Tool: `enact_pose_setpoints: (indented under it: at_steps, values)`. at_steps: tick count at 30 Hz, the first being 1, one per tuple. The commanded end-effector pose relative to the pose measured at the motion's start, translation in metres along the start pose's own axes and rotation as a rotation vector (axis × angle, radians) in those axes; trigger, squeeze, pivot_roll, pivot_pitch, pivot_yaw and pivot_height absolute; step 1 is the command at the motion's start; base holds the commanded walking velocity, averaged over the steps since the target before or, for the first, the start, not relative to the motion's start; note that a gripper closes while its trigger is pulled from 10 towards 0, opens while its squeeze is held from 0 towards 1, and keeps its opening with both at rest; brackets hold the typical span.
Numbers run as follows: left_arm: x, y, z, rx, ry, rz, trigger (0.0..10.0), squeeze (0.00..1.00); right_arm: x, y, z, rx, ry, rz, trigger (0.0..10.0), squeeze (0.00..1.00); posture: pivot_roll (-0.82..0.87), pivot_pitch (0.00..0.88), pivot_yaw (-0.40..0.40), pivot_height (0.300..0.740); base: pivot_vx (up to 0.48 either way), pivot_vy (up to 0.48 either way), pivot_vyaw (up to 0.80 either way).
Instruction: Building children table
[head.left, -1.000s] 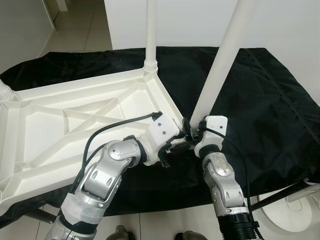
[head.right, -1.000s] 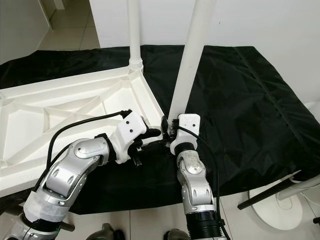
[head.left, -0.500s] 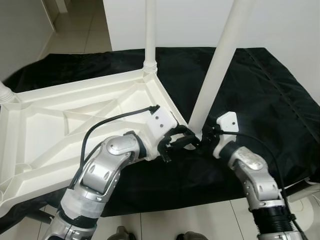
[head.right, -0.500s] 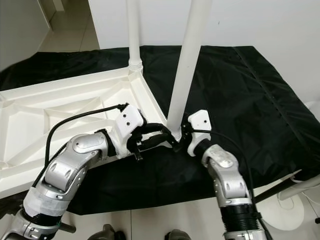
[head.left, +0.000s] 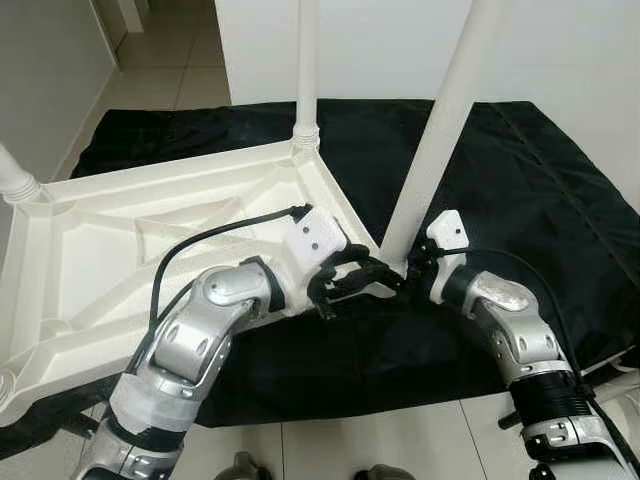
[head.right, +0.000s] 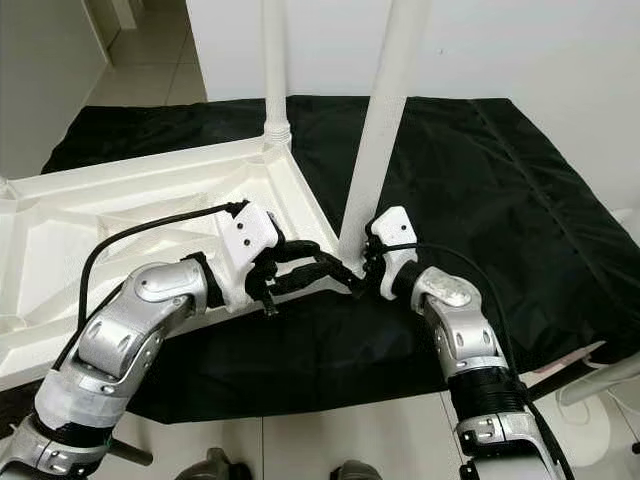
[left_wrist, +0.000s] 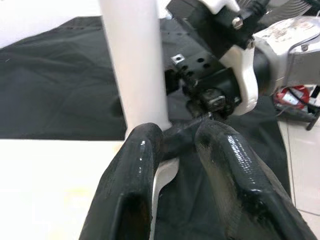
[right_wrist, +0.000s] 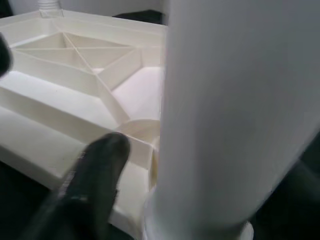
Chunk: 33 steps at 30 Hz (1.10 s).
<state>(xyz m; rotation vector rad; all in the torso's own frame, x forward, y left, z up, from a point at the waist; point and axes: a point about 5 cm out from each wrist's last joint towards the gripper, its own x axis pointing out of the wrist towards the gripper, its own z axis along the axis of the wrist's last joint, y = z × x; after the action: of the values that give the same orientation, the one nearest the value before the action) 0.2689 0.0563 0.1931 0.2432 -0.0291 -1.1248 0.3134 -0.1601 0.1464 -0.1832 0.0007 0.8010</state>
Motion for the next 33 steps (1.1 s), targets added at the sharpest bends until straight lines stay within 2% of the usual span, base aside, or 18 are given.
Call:
enact_pose_setpoints:
  at_steps: [1, 2, 4, 7, 8, 10, 11, 12, 13, 14, 16, 19, 22, 24, 26, 28, 30, 33]
  values:
    - [0.000, -0.003, 0.002, 0.012, -0.011, -0.085, 10.0, 0.00, 0.001, -0.001, -0.001, 0.000, 0.001, 0.006, 1.8, 0.00, -0.12, 0.000, 0.028, 0.740, 0.000, 0.000, 0.00]
    - [0.000, -0.003, 0.002, 0.011, -0.008, -0.083, 10.0, 0.00, 0.000, -0.002, -0.002, 0.007, 0.001, 0.005, 0.0, 0.00, -0.13, 0.000, 0.033, 0.740, 0.000, 0.000, 0.00]
    - [0.000, -0.002, 0.001, 0.012, -0.006, -0.080, 10.0, 0.00, -0.001, -0.002, -0.005, 0.014, 0.001, -0.003, 0.0, 0.00, -0.14, 0.000, 0.038, 0.740, 0.000, 0.000, 0.00]
    - [0.003, -0.003, 0.001, 0.019, -0.004, -0.079, 10.0, 0.00, -0.007, 0.005, -0.014, 0.068, -0.004, -0.039, 0.0, 0.00, -0.14, 0.003, 0.048, 0.740, 0.000, 0.000, 0.00]
    - [0.003, -0.003, 0.002, 0.020, -0.004, -0.080, 10.0, 0.00, -0.008, 0.006, -0.015, 0.073, -0.006, -0.058, 1.0, 0.00, -0.14, 0.005, 0.050, 0.740, 0.000, 0.000, 0.00]
    - [0.003, -0.003, 0.002, 0.020, -0.004, -0.080, 10.0, 0.00, -0.008, 0.006, -0.015, 0.073, -0.006, -0.058, 1.0, 0.00, -0.14, 0.005, 0.050, 0.740, 0.000, 0.000, 0.00]
    - [0.003, -0.003, 0.002, 0.022, -0.004, -0.081, 10.0, 0.00, -0.007, 0.006, -0.016, 0.075, -0.007, -0.081, 4.7, 0.00, -0.14, 0.009, 0.051, 0.740, 0.000, 0.000, 0.00]
    - [0.003, -0.003, 0.002, 0.022, -0.004, -0.081, 10.0, 0.00, -0.007, 0.006, -0.016, 0.075, -0.007, -0.081, 4.7, 0.00, -0.14, 0.009, 0.051, 0.740, 0.000, 0.000, 0.00]
    - [0.003, -0.002, 0.002, 0.026, -0.002, -0.080, 10.0, 0.00, -0.007, 0.007, -0.017, 0.085, -0.006, -0.104, 10.0, 0.00, -0.14, 0.017, 0.051, 0.740, 0.000, 0.000, 0.00]
    - [0.003, -0.001, 0.001, 0.038, 0.004, -0.064, 10.0, 0.00, -0.006, 0.007, -0.019, 0.083, -0.002, -0.147, 10.0, 0.00, -0.14, 0.019, 0.049, 0.740, 0.000, 0.000, 0.00]
    - [0.003, -0.001, 0.001, 0.038, 0.004, -0.064, 10.0, 0.00, -0.006, 0.007, -0.019, 0.083, -0.002, -0.147, 10.0, 0.00, -0.14, 0.019, 0.049, 0.740, 0.000, 0.000, 0.00]
    - [0.005, 0.000, 0.000, 0.044, 0.003, -0.030, 10.0, 0.00, -0.003, 0.007, -0.022, 0.116, 0.010, -0.366, 10.0, 0.00, -0.16, 0.034, 0.053, 0.740, 0.000, 0.000, 0.00]
    - [0.005, 0.000, 0.000, 0.044, 0.003, -0.030, 10.0, 0.00, -0.003, 0.007, -0.022, 0.116, 0.010, -0.366, 10.0, 0.00, -0.16, 0.034, 0.053, 0.740, 0.000, 0.000, 0.00]
    - [0.007, -0.004, -0.001, 0.041, 0.000, -0.028, 10.0, 0.00, -0.003, 0.013, -0.023, 0.171, 0.007, -0.511, 10.0, 0.00, -0.16, 0.039, 0.050, 0.740, 0.000, 0.000, 0.00]
    - [0.007, -0.004, -0.001, 0.041, 0.000, -0.028, 10.0, 0.00, -0.003, 0.013, -0.023, 0.171, 0.007, -0.511, 10.0, 0.00, -0.16, 0.039, 0.050, 0.740, 0.000, 0.000, 0.00]
    - [0.009, -0.005, -0.001, 0.042, -0.007, -0.019, 10.0, 0.00, -0.002, 0.021, -0.022, 0.229, -0.001, -0.674, 10.0, 0.00, -0.16, 0.046, 0.045, 0.740, 0.000, 0.000, 0.00]
    - [0.010, -0.005, -0.001, 0.030, -0.014, 0.012, 10.0, 0.00, -0.002, 0.031, -0.020, 0.235, -0.008, -0.787, 10.0, 0.00, -0.16, 0.049, 0.041, 0.740, 0.000, 0.000, 0.00]
    - [0.010, -0.004, -0.001, 0.026, -0.013, 0.021, 10.0, 0.00, -0.002, 0.034, -0.019, 0.231, -0.010, -0.819, 10.0, 0.00, -0.16, 0.049, 0.041, 0.740, 0.000, 0.000, 0.00]
